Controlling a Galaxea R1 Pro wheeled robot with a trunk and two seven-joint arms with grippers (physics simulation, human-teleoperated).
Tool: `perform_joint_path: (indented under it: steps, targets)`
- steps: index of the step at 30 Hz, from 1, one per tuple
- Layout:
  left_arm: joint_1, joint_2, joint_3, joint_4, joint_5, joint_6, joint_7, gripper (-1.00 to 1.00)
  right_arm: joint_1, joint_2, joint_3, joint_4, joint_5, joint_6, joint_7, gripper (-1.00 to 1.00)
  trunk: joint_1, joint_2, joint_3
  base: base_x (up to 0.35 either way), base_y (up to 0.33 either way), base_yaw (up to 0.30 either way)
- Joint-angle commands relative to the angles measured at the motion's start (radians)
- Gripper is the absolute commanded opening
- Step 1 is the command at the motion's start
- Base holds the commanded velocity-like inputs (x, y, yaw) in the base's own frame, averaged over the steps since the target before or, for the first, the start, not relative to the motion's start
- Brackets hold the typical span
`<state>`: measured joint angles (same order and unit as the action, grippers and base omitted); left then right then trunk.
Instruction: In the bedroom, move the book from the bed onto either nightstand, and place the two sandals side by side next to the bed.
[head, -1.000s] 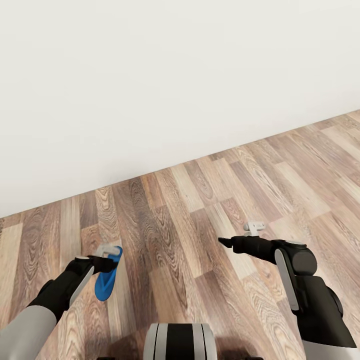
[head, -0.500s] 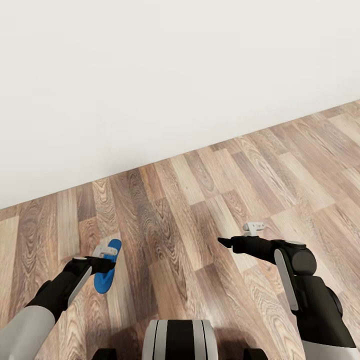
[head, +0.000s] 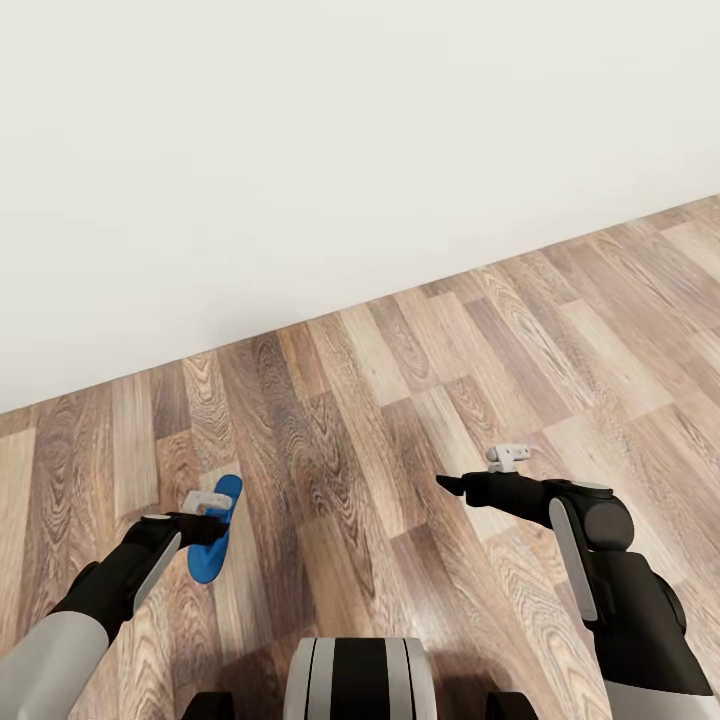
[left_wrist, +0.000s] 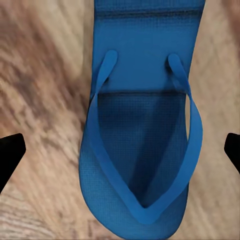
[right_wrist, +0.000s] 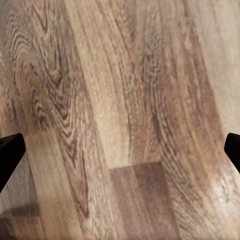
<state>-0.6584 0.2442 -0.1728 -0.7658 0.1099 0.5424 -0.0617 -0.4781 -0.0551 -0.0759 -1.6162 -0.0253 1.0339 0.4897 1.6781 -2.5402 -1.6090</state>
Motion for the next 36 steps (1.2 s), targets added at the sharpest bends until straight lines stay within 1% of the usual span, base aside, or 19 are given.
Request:
perform_joint_path:
  steps: [1, 15, 32, 33, 36]
  targets:
    - [0.0, 0.001, -0.004, -0.001, 0.01, 0.005, 0.003, 1.0, -0.001, 0.0, -0.001, -0.001, -0.002, 0.005, 0.001, 1.0, 0.0, 0.0, -0.001, 0.0, 0.0, 0.0]
    - [-0.004, 0.0, -0.005, 0.012, 0.014, 0.003, 0.003, 1.0, -0.001, 0.0, -0.001, -0.001, -0.002, 0.005, 0.001, 1.0, 0.006, -0.004, -0.055, 0.0, 0.0, 0.0]
    - [-0.004, 0.0, -0.005, 0.026, 0.013, -0.002, 0.002, 1.0, -0.001, 0.0, -0.001, -0.001, -0.002, 0.005, 0.001, 1.0, 0.006, -0.004, -0.055, 0.0, 0.0, 0.0]
    - [-0.004, 0.0, -0.006, 0.03, 0.013, -0.002, 0.002, -1.0, -0.001, 0.0, -0.001, -0.001, -0.002, 0.005, 0.001, 1.0, 0.006, -0.004, -0.055, 0.0, 0.0, 0.0]
    - [-0.007, 0.0, -0.006, 0.056, 0.013, -0.016, 0.001, -1.0, -0.001, 0.0, -0.001, -0.001, -0.002, 0.006, 0.001, 1.0, 0.006, -0.004, -0.055, 0.0, 0.0, 0.0]
